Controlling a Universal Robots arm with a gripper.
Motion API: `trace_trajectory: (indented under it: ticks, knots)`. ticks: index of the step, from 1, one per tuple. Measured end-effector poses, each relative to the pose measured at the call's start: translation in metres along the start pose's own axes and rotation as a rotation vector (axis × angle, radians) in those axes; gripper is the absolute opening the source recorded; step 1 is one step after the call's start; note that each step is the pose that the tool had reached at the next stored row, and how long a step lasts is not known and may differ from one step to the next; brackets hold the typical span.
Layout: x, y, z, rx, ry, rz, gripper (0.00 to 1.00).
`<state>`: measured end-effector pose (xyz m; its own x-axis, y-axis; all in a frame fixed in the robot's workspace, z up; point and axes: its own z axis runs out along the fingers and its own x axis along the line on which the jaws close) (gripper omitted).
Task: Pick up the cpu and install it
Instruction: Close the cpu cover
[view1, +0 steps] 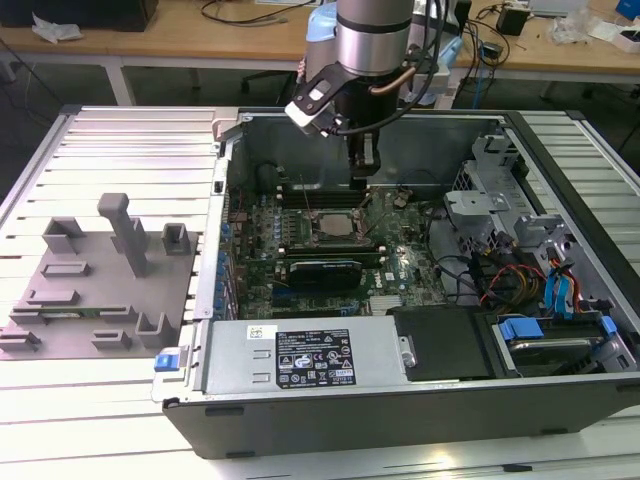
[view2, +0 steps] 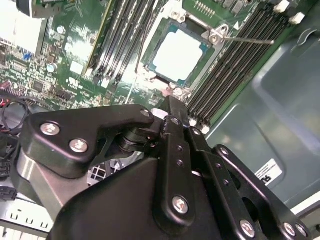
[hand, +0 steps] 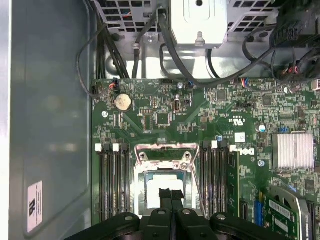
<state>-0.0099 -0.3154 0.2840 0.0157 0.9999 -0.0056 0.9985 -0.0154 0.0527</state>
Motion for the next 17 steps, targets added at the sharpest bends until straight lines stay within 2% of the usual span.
trace_trajectory:
  ticks: [3, 7, 14, 17]
  knots:
    - [0.0001, 0.0046, 0.0002, 0.0, 0.0, 0.0, 0.11]
    - [0.0002, 0.0149, 0.0008, 0.0, -0.0001, 0.0, 0.11]
    - [0.0006, 0.035, 0.0019, 0.0, 0.0, 0.0, 0.11]
    - [0.0008, 0.0483, 0.0025, 0.0, -0.0001, 0.0, 0.11]
